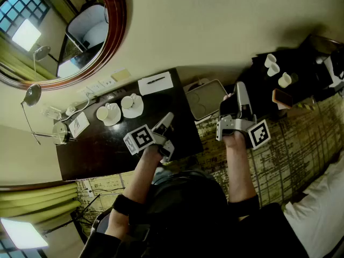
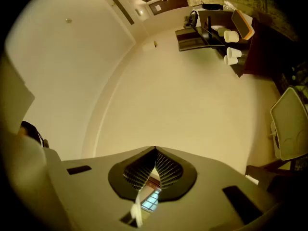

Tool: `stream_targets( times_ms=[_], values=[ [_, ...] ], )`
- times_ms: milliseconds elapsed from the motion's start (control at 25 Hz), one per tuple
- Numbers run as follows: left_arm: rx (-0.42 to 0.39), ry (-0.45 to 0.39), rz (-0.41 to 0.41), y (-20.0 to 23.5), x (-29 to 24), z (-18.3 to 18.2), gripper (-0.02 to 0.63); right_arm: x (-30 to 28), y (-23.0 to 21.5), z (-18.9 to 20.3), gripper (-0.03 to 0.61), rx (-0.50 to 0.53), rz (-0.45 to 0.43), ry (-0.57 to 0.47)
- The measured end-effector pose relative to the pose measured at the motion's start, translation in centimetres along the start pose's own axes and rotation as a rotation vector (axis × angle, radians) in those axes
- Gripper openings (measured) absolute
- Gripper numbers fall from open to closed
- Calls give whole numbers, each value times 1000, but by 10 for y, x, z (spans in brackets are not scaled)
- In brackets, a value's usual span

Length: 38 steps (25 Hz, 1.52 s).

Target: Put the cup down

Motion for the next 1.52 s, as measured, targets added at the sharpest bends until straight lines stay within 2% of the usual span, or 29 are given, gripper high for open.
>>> stream_targets(
  times_ms=[160, 440, 560, 680, 760, 840, 920, 1000, 1200, 1360, 1520],
  values=[
    [-94, -29, -33, -4, 5, -14, 2, -2, -2, 6, 0, 130, 33, 61],
    [-405, -82, -134, -16, 18, -50, 2, -4, -17, 31, 0, 541, 127, 248],
    [-569, -81, -217, -20, 26, -65, 2, -3, -22, 44, 0, 834, 186, 340],
    [-804, -35, -325, -18, 32, -74, 2, 1, -35, 58, 0, 1148, 253, 420],
    [-925, 9, -384, -15, 36, -75, 2, 6, -49, 67, 0, 1321, 286, 470],
    [-982, 45, -430, -8, 40, -75, 2, 11, -63, 73, 0, 1477, 310, 510],
    [-994, 56, -467, 0, 45, -77, 2, 14, -74, 79, 0, 1591, 314, 538],
    [-997, 53, -500, 5, 51, -79, 2, 15, -83, 84, 0, 1641, 318, 564],
    [-1009, 27, -554, 11, 70, -86, 2, 14, -95, 98, 0, 1643, 309, 607],
    [-1006, 17, -595, 11, 88, -90, 2, 12, -102, 123, 0, 1642, 260, 668],
    [-1012, 0, -658, 10, 119, -101, 2, 10, -108, 165, 0, 1623, 194, 739]
  ],
)
Point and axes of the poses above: the fingertips, and each gripper's own axes: x backward along the fingers, y to its left, z out of its underside, the point moved 4 cm from there along x, backward along the fingers, and after that the axes turned 13 degrees about z, right-handed, at the moved point
